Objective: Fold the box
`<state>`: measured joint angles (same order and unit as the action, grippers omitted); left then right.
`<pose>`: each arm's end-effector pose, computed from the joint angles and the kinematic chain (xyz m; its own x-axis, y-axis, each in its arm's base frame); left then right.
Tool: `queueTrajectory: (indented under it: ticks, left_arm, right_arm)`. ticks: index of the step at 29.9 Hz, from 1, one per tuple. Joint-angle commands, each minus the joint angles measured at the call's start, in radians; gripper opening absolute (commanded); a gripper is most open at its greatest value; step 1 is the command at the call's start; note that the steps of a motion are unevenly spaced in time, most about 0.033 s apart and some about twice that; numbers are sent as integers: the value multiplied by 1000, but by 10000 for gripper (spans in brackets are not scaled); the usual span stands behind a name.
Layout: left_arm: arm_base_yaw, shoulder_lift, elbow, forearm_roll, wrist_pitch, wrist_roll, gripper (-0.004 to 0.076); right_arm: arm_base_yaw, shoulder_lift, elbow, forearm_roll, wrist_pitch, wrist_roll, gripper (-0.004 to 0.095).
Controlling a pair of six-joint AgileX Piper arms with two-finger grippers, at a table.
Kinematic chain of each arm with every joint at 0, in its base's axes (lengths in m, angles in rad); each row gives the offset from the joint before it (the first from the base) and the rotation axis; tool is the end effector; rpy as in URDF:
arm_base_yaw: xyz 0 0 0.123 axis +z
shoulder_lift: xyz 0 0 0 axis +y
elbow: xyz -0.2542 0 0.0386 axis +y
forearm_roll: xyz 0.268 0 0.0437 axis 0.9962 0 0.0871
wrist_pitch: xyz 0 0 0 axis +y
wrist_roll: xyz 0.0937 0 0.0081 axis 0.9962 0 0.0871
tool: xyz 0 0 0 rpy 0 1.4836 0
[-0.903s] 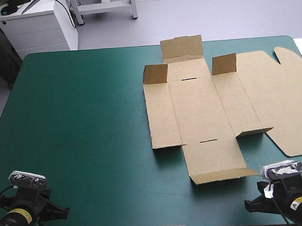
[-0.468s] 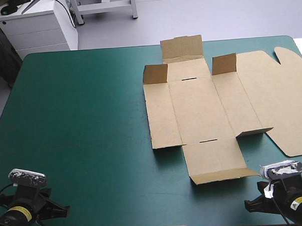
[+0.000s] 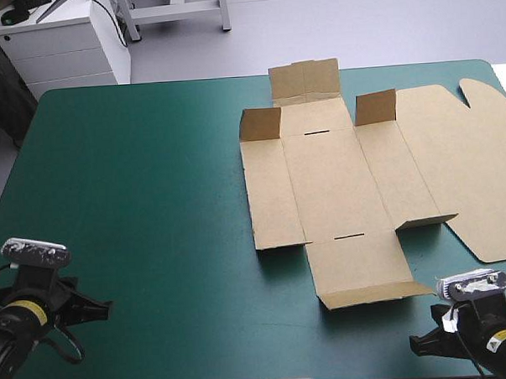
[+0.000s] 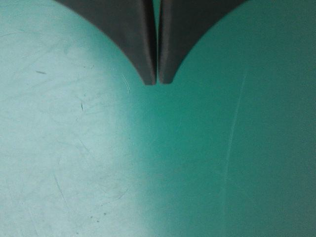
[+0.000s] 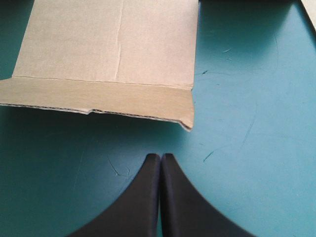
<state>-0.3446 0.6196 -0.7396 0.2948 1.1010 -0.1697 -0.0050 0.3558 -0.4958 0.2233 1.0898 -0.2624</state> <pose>0.1347 -0.0225 0.3077 -0.7281 0.2274 -0.6466 0.1461 0.9732 0.1777 0.0952 0.0180 0.2589 -0.7239 -0.1504 -0.6734 -0.2410 0.9696 0.0425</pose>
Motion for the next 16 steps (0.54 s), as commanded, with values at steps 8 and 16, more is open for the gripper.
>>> queueTrajectory:
  ticks: [8, 16]
  left_arm:
    - [-2, 309, -216, 44, -164, -58, -8]
    - [-2, 511, -350, 41, -232, -58, -8]
  right_arm:
    - [4, 10, -28, 18, -38, -5, -19]
    - [4, 10, -28, 16, -31, -5, -19]
